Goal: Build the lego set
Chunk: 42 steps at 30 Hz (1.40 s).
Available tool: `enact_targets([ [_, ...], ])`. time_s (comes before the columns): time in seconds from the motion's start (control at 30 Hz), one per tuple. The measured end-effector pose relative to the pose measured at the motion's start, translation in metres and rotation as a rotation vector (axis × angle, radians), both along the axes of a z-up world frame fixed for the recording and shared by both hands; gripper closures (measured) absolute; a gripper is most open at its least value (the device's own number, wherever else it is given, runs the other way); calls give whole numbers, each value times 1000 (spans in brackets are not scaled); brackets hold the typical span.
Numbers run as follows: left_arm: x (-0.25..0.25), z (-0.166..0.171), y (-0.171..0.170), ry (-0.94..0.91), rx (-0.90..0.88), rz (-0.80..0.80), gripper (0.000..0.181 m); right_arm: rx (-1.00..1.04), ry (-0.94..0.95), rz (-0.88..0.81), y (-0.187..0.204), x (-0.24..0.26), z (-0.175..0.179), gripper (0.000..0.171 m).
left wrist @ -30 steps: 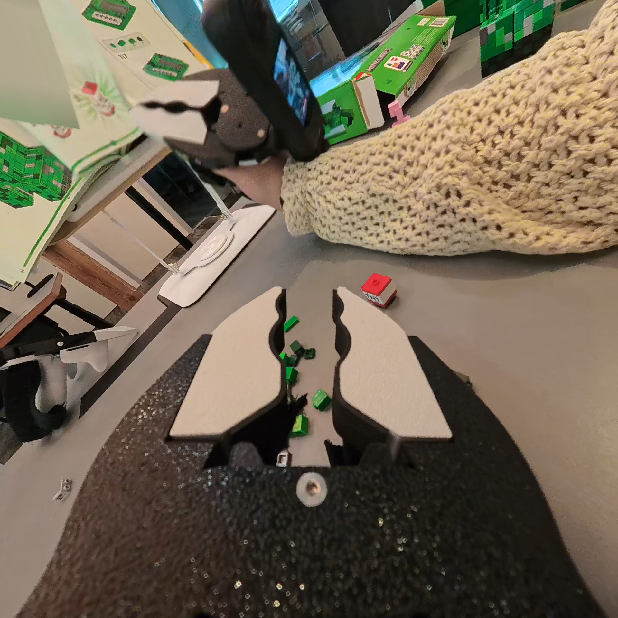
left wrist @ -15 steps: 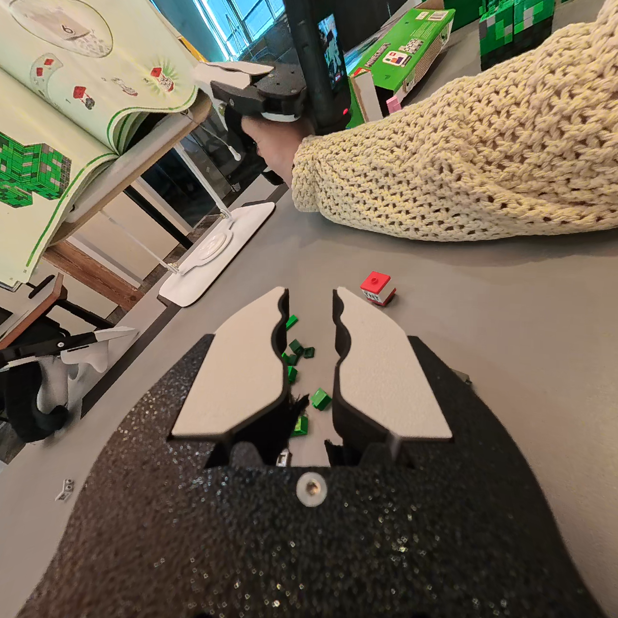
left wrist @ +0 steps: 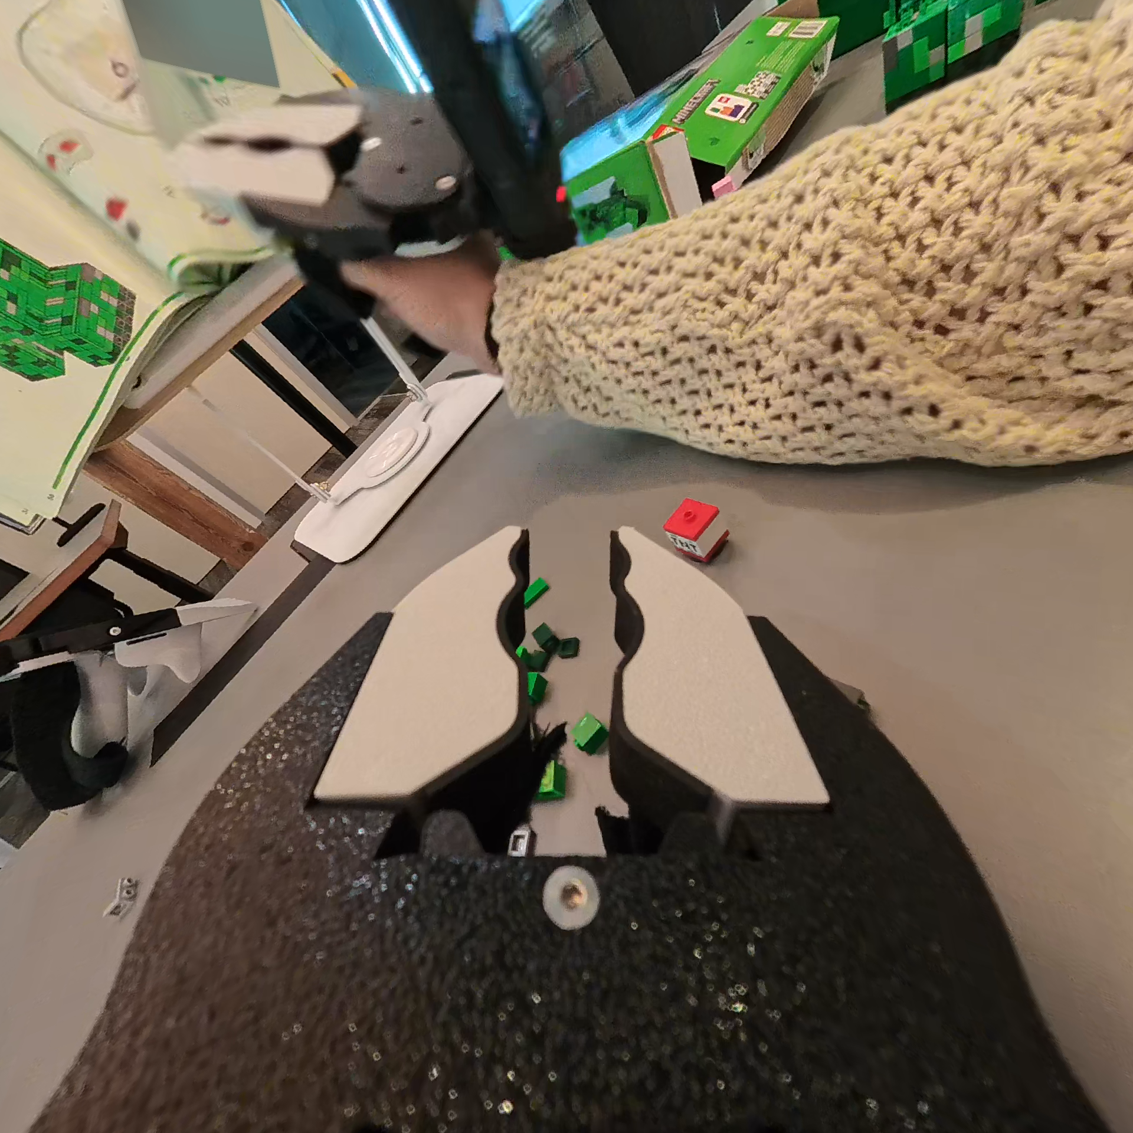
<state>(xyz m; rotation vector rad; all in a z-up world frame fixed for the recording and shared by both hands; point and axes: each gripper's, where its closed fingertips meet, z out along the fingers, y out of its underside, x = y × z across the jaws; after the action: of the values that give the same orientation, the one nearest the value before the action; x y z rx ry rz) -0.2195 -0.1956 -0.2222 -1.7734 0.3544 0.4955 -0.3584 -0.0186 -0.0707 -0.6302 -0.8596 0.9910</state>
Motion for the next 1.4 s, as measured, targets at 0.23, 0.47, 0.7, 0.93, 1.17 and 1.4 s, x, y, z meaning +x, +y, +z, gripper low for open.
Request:
enact_targets([
  [0.23,2,2,1,-1,13,-16,156,195,-299,89,-83,-71,-19,171],
  [0.47,5,3,1,25,26,-32,149,160,-531,126,-92,-128,-28,153],
  [0.7,6,5,0,19,44,-36,146,170,-604,386,-130,-110,-32,120],
  [0.93,10,25,-8,58,152,-39,143,108,-497,641,-143,28,-37,125],
  [1.17,-3,61,-26,42,315,7,142,209,-612,852,-141,152,-112,144],
  [1.4,-66,91,-62,53,425,175,141,214,-1081,927,-147,166,-179,128],
])
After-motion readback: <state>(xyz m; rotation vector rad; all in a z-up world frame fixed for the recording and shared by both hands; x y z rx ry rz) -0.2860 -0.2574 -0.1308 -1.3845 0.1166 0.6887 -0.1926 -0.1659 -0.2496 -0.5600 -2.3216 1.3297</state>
